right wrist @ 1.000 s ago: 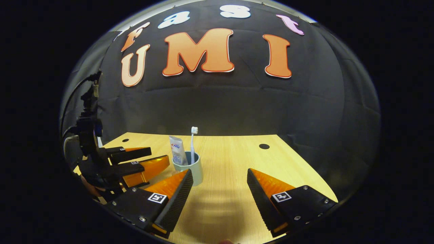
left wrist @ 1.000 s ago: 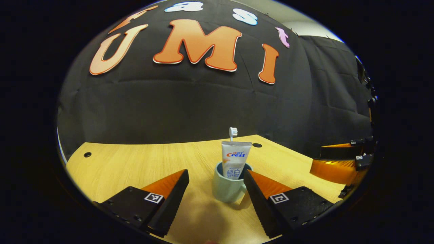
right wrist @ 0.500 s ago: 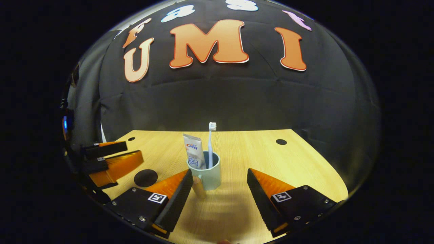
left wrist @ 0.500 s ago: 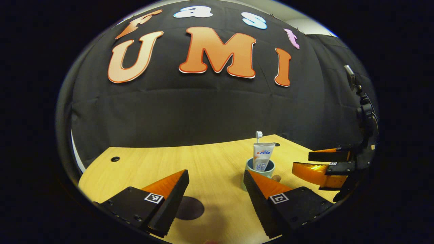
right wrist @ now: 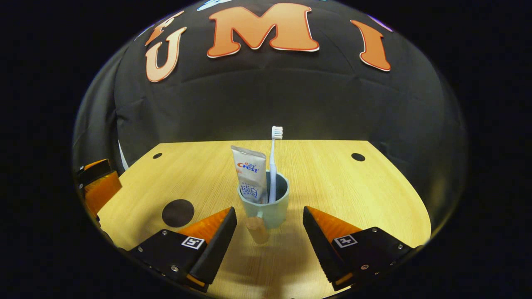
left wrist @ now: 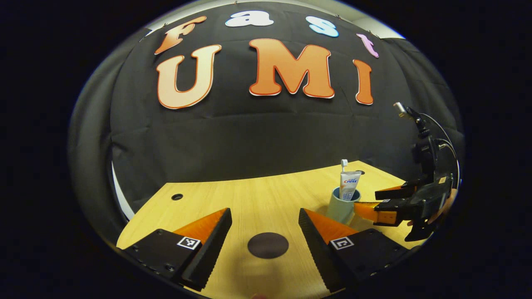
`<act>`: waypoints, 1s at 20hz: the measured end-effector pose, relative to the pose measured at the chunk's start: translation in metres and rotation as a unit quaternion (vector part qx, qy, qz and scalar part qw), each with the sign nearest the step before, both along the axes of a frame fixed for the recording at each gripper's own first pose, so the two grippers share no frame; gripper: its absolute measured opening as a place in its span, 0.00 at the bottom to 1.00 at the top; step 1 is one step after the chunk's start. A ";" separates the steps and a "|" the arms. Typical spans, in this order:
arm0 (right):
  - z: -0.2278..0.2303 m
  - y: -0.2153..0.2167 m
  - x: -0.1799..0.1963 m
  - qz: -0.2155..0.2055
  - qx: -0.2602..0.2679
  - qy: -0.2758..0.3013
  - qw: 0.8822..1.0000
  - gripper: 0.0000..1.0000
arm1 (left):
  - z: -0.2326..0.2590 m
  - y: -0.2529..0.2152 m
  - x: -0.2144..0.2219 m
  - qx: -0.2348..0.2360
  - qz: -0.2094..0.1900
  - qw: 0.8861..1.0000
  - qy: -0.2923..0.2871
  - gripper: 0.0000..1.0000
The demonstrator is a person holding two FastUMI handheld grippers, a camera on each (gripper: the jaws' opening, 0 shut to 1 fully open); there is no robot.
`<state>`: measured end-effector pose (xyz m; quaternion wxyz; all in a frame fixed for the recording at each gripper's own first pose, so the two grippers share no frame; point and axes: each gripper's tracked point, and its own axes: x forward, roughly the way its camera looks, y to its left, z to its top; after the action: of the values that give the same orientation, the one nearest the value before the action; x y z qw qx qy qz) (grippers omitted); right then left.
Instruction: Put the toothbrush and toothpaste on the desktop into the cup, then pick up the cup and place it on the coaster on the desktop.
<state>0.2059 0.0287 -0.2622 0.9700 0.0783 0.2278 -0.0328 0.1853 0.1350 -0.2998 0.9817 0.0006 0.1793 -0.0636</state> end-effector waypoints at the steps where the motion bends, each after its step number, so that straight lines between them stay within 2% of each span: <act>1: -0.004 0.001 0.003 -0.001 -0.002 0.012 1.000 0.97 | 0.003 0.005 -0.003 0.006 0.003 1.000 0.000 0.97; 11: -0.033 0.014 0.012 0.001 -0.001 0.144 0.990 0.93 | 0.026 0.033 -0.014 0.033 0.003 0.999 0.015 0.96; 17: -0.049 0.013 0.004 -0.007 0.020 0.225 0.974 0.72 | 0.029 0.040 -0.013 0.045 0.005 0.999 0.021 0.97; 18: -0.051 0.014 0.005 -0.013 0.031 0.232 0.972 0.63 | 0.030 0.042 -0.013 0.046 0.006 0.999 0.021 0.97; 19: -0.053 0.015 0.006 -0.020 0.040 0.237 0.970 0.63 | 0.030 0.042 -0.014 0.046 0.007 0.999 0.023 0.97; 20: -0.054 0.015 0.008 -0.025 0.047 0.241 0.969 0.52 | 0.029 0.042 -0.015 0.046 0.007 0.999 0.025 0.97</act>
<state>0.2139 0.0439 -0.3158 0.8805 0.1196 0.4542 -0.0639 0.1704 0.1766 -0.2711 0.9763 0.0433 0.2066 -0.0479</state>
